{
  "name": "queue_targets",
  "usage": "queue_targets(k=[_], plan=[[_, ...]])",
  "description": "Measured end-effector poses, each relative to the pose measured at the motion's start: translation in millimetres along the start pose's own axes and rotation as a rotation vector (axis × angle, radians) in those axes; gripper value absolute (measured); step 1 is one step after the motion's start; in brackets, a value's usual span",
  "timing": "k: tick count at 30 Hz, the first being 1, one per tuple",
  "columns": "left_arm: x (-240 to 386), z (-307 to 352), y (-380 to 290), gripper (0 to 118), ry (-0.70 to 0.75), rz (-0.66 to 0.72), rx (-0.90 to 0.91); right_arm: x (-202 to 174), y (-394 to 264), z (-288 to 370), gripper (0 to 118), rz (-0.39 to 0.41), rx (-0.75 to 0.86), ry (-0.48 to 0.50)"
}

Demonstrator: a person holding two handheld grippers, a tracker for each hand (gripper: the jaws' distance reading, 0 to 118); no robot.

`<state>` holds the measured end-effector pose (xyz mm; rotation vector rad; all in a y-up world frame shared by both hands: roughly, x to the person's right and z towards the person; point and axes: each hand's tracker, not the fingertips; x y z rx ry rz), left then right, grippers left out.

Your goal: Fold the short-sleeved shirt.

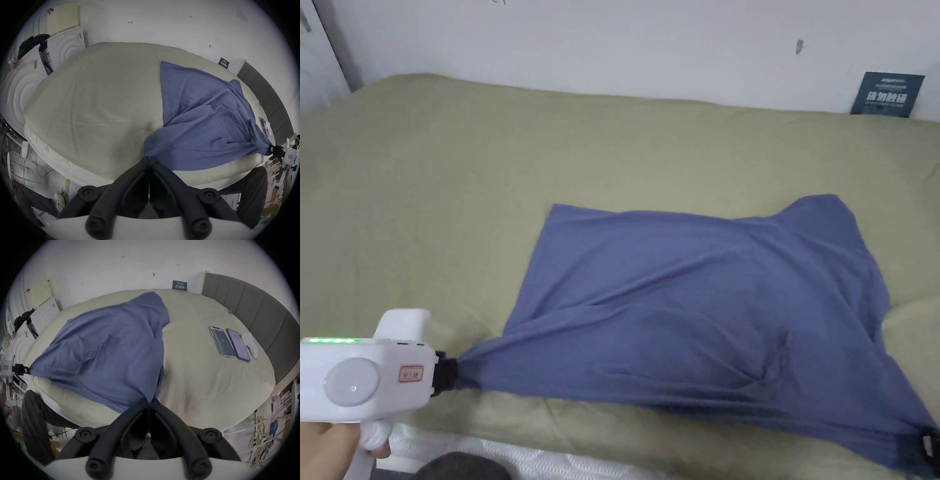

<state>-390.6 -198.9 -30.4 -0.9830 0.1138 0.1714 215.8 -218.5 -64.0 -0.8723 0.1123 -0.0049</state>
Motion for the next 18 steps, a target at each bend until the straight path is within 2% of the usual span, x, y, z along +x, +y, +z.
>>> queue_targets(k=[9, 18], plan=[[12.8, 14.6, 42.9, 0, -0.023, -0.03, 0.075, -5.7, 58.3, 23.7, 2, 0.033, 0.101, 0.01], [28.7, -18.0, 130.9, 0, -0.024, -0.043, 0.122, 1.5, 153.5, -18.8, 2, 0.041, 0.113, -0.005]])
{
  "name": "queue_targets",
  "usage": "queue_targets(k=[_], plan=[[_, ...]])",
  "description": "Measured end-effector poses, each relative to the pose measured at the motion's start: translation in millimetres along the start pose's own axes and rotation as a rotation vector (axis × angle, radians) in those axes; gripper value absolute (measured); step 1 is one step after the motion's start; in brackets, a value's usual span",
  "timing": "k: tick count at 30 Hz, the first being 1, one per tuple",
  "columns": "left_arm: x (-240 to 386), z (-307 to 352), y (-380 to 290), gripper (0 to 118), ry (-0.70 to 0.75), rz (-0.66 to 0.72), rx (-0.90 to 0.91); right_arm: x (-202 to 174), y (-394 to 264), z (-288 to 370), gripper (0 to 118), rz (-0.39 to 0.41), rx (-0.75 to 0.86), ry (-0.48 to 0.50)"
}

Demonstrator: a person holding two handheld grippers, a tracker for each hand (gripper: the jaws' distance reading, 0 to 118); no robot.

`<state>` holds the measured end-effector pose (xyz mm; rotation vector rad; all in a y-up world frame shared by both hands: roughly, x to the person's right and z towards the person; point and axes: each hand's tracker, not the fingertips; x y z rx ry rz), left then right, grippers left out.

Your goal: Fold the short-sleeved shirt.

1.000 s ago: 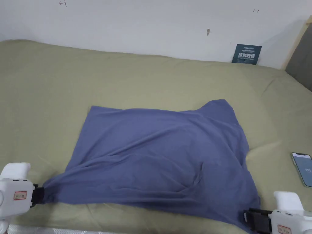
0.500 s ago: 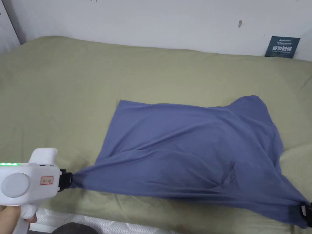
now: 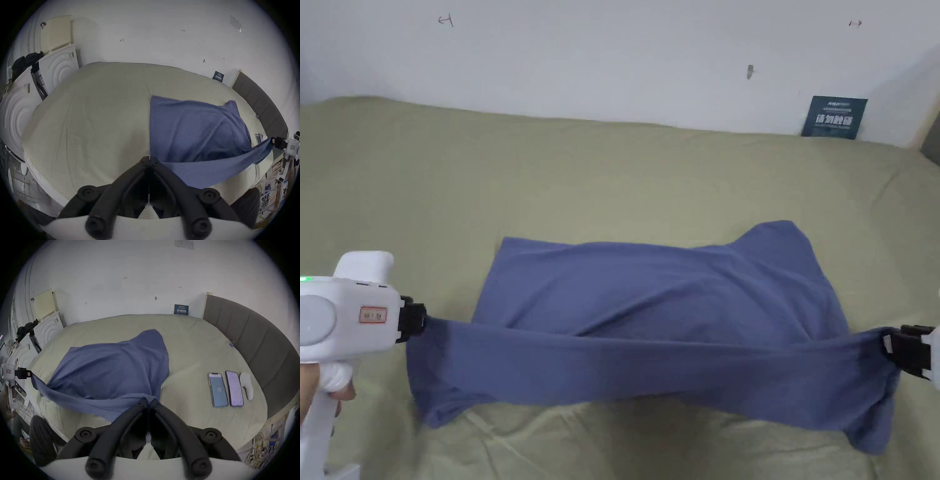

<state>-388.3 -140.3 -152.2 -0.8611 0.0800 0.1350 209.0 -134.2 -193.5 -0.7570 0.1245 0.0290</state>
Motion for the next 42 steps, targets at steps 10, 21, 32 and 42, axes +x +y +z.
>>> queue_targets(k=[10, 21, 32, 42], plan=[[7.6, -110.4, 70.3, 0, 0.005, -0.005, -0.07, 8.8, 66.4, -120.5, 2, 0.047, -0.121, -0.049], [5.4, -163.6, 60.2, 100, 0.009, 0.026, -0.053, 17.9, 36.0, -161.9, 118, -0.014, -0.216, -0.057], [1.0, -45.4, -16.8, 3, 0.03, -0.005, -0.021, -6.9, -47.2, -54.1, 0, -0.113, -0.049, 0.012], [10.4, -70.9, -38.5, 117, -0.008, 0.055, -0.111, -24.5, -66.7, -26.6, 0, -0.079, 0.0, 0.007]])
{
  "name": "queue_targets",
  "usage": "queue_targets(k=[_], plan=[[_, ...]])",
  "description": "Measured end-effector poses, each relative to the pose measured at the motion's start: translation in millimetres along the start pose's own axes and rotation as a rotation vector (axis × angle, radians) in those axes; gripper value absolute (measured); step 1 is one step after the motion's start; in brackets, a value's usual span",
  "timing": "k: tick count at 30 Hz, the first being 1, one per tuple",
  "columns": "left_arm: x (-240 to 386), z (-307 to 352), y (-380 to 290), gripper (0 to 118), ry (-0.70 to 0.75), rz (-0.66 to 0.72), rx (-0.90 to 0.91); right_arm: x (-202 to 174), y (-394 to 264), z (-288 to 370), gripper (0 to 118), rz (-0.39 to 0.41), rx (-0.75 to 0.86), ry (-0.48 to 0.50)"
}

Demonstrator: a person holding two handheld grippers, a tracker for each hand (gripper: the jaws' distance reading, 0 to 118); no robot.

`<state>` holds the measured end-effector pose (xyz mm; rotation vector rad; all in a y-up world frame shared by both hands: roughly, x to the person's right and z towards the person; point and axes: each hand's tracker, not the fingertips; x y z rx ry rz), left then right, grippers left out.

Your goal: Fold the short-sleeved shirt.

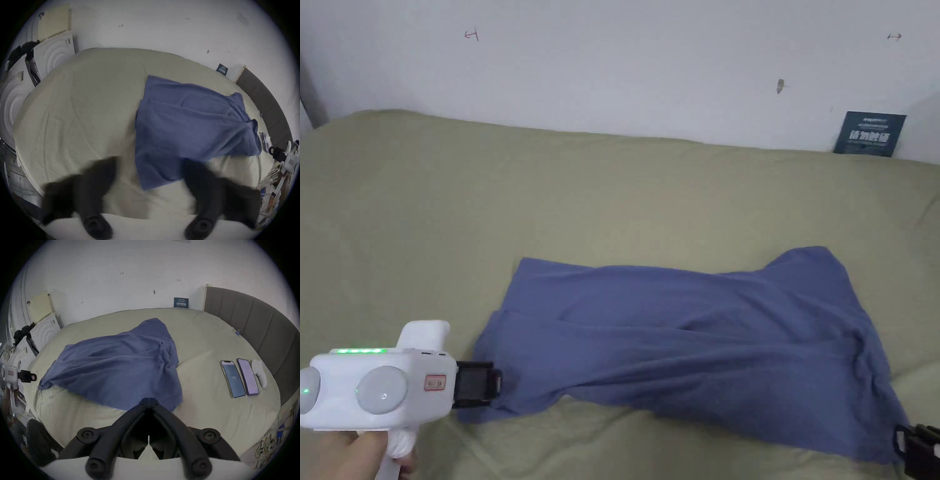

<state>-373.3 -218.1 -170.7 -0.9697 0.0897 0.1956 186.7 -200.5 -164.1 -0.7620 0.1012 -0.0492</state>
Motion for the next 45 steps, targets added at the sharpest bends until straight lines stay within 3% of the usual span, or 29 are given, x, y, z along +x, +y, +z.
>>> queue_targets(k=[6, 8, 9, 10, 11, 12, 14, 15, 16, 19, 20, 22, 23, 25, 28, 33, 45], plan=[[9.6, -41.9, 6.6, 116, 0.051, -0.032, -0.063, 15.3, 5.3, -32.4, 0, -0.013, -0.038, -0.011], [17.0, -42.5, 7.6, 107, 0.063, -0.052, -0.066, 21.6, 7.9, -40.6, 0, -0.008, -0.058, -0.016], [18.2, -39.0, 9.2, 84, 0.045, -0.072, -0.048, 17.3, 6.6, -40.2, 0, 0.001, -0.065, -0.021], [20.8, -36.6, 10.8, 13, 0.041, -0.078, -0.025, 19.0, 7.0, -43.5, 0, 0.003, -0.071, -0.025], [23.7, -35.6, 12.3, 3, 0.053, -0.067, 0.009, 21.2, 7.6, -47.1, 0, 0.004, -0.073, -0.028], [26.3, -36.4, 15.7, 3, 0.046, -0.067, -0.016, 23.2, 8.7, -50.4, 6, 0.003, -0.077, -0.025], [25.5, -39.4, 19.5, 3, 0.031, -0.073, -0.029, 25.7, 11.6, -61.2, 97, -0.016, -0.134, -0.002], [25.1, -40.4, 20.8, 3, 0.037, -0.077, -0.03, 27.4, 10.9, -71.6, 117, -0.018, -0.185, 0.009], [24.7, -40.8, 22.6, 3, 0.038, -0.08, -0.034, 29.7, 18.4, -75.7, 108, -0.007, -0.071, -0.034], [24.2, -41.1, 25.1, 3, 0.034, -0.087, -0.039, 23.1, 11.3, -93.6, 105, 0.014, -0.229, -0.05], [25.3, -42.0, 25.9, 3, 0.037, -0.092, -0.041, 22.8, 9.4, -98.3, 92, 0.026, -0.232, -0.067], [28.1, -43.3, 26.7, 3, 0.045, -0.114, -0.051, 29.0, 5.9, -104.9, 29, 0.035, -0.265, -0.044], [26.9, -43.1, 26.5, 3, 0.046, -0.12, -0.056, 29.0, 5.4, -98.9, 11, 0.016, -0.23, -0.034], [28.7, -37.9, 25.3, 3, 0.05, -0.125, -0.053, 30.0, 7.6, -89.2, 9, 0.003, -0.214, 0.004], [24.2, -29.4, 24.8, 3, 0.062, -0.138, -0.054, 30.2, 8.9, -72.5, 9, 0.044, -0.193, -0.002], [16.9, 2.6, 15.8, 3, 0.052, -0.145, -0.031, 32.6, 11.3, -30.7, 9, -0.012, -0.162, 0.041], [-8.3, 75.7, -81.4, 3, 0.012, -0.142, -0.095, 31.0, -79.7, 59.5, 10, 0.0, -0.205, 0.086]])
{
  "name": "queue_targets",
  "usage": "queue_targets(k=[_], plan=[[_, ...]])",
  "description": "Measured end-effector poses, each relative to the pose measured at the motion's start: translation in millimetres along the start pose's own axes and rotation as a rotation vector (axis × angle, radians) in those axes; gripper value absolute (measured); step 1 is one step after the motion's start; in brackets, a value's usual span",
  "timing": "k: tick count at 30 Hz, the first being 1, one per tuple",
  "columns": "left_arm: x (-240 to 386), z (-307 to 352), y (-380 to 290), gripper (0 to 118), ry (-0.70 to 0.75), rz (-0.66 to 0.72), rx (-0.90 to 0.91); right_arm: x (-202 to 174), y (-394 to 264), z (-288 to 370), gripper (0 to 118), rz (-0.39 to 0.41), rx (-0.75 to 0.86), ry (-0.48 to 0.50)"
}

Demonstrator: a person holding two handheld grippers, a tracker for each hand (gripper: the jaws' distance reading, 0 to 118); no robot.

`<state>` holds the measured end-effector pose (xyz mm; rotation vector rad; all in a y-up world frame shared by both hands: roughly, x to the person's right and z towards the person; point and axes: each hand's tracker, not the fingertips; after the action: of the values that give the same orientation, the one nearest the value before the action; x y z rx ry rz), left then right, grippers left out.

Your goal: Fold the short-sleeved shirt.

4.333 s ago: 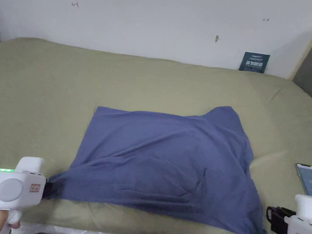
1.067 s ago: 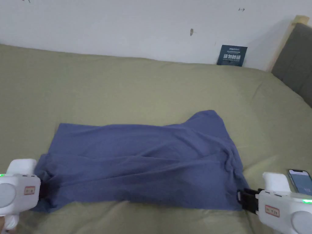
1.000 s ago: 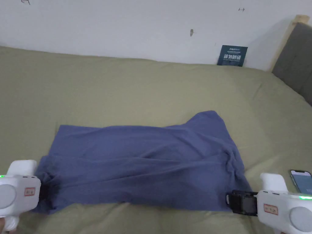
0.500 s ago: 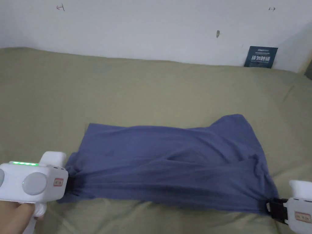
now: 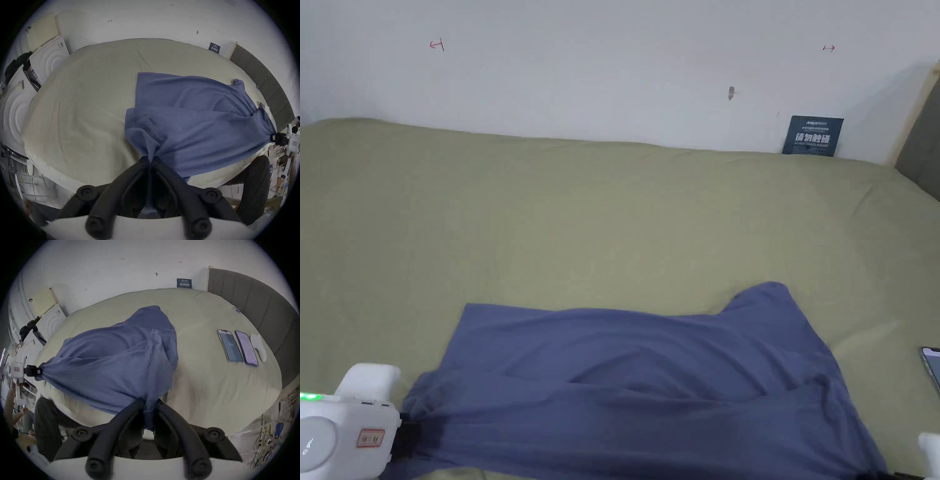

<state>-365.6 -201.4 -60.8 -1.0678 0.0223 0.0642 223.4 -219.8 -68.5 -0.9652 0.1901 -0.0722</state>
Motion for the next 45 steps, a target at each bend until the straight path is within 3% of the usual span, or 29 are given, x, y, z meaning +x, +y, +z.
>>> queue_targets(k=[2, 3, 4, 5, 6, 7, 8, 11, 12, 13, 14, 15, 17, 23, 24, 25, 26, 28, 32, 35, 36, 38, 39, 41, 42, 43, 44, 45], plan=[[-0.4, -5.1, -1.5, 3, -0.003, 0.012, -0.004, -2.3, -4.3, -7.2, 10, -0.007, -0.02, -0.003], [-1.4, -7.1, -1.9, 10, -0.01, 0.025, 0.003, -3.2, -3.8, -9.1, 11, -0.011, -0.022, -0.002], [-3.3, -7.7, -1.9, 41, -0.018, 0.041, 0.02, -4.4, -1.9, -10.6, 33, -0.018, -0.015, -0.006], [-5.4, -5.7, -0.6, 80, -0.022, 0.06, 0.048, -5.2, 0.6, -9.9, 66, -0.029, -0.006, -0.016], [-6.9, -4.7, 2.5, 108, -0.013, 0.094, 0.07, -6.0, 5.1, -8.5, 102, -0.041, 0.006, -0.041], [-9.0, -0.7, 6.0, 111, 0.002, 0.107, 0.1, -7.1, 10.1, -7.4, 115, -0.042, 0.022, -0.058], [-10.5, 5.6, 11.3, 111, -0.003, 0.118, 0.143, -6.8, 14.8, 7.7, 110, -0.038, 0.123, -0.091], [-8.3, 10.0, 36.4, 109, -0.01, 0.106, 0.17, -11.2, 45.9, 12.7, 111, -0.049, 0.132, -0.086], [-6.0, 8.4, 45.3, 103, 0.0, 0.102, 0.178, -10.7, 54.0, -0.8, 103, -0.046, 0.134, -0.086], [-2.4, 4.0, 56.9, 76, 0.009, 0.089, 0.185, -14.1, 64.7, -3.9, 66, -0.035, 0.136, -0.093], [1.9, -0.3, 66.7, 37, 0.011, 0.069, 0.201, -16.7, 71.6, -6.1, 20, -0.029, 0.182, -0.103], [4.8, -7.5, 76.8, 0, 0.013, 0.066, 0.21, -18.5, 80.0, -10.7, 0, -0.026, 0.222, -0.117], [7.8, -27.0, 97.9, 0, 0.02, 0.067, 0.218, -21.9, 93.2, -24.8, 0, -0.023, 0.219, -0.164], [0.8, -89.1, 169.3, 0, 0.054, 0.033, 0.155, -6.5, 140.5, -70.9, 0, -0.013, 0.162, -0.154], [-2.4, -99.2, 178.8, 1, 0.061, 0.026, 0.143, -3.3, 146.9, -73.7, 0, -0.009, 0.159, -0.157], [-4.0, -109.5, 187.0, 11, 0.072, 0.021, 0.127, -0.7, 152.3, -79.7, 0, -0.006, 0.153, -0.167], [-4.3, -119.6, 193.1, 39, 0.077, 0.016, 0.112, 2.3, 157.2, -85.6, 0, -0.005, 0.144, -0.173], [-8.2, -143.7, 200.4, 116, 0.114, 0.015, 0.053, 11.5, 162.5, -96.2, 0, -0.013, 0.134, -0.167], [-7.1, -171.6, 201.2, 116, 0.118, 0.012, 0.004, 22.4, 170.4, -118.8, 0, -0.017, 0.093, -0.189], [4.6, -170.0, 193.1, 105, 0.124, -0.018, -0.015, 29.2, 175.6, -131.0, 0, -0.025, 0.058, -0.186], [6.0, -163.9, 191.7, 88, 0.108, -0.02, 0.008, 32.7, 176.1, -134.1, 0, -0.025, 0.06, -0.186], [11.5, -154.2, 192.6, 18, 0.048, 0.003, 0.052, 35.1, 180.8, -138.8, 0, -0.016, 0.054, -0.193], [13.6, -152.5, 193.8, 2, 0.045, -0.012, 0.049, 36.1, 183.5, -140.9, 0, -0.012, 0.054, -0.196], [15.3, -155.7, 196.2, 1, 0.045, -0.008, 0.038, 39.3, 190.3, -146.7, 4, -0.016, 0.044, -0.185], [13.9, -159.2, 197.5, 1, 0.043, -0.014, 0.031, 41.6, 194.2, -152.1, 28, -0.019, 0.03, -0.171], [12.9, -161.4, 196.8, 2, 0.043, -0.013, 0.029, 44.3, 198.6, -159.4, 90, -0.026, 0.002, -0.156], [12.1, -161.8, 196.3, 1, 0.04, -0.007, 0.026, 45.8, 202.1, -167.9, 118, -0.038, -0.04, -0.145], [11.8, -161.0, 196.3, 2, 0.036, 0.005, 0.026, 49.0, 204.3, -179.5, 111, -0.043, -0.099, -0.137]])
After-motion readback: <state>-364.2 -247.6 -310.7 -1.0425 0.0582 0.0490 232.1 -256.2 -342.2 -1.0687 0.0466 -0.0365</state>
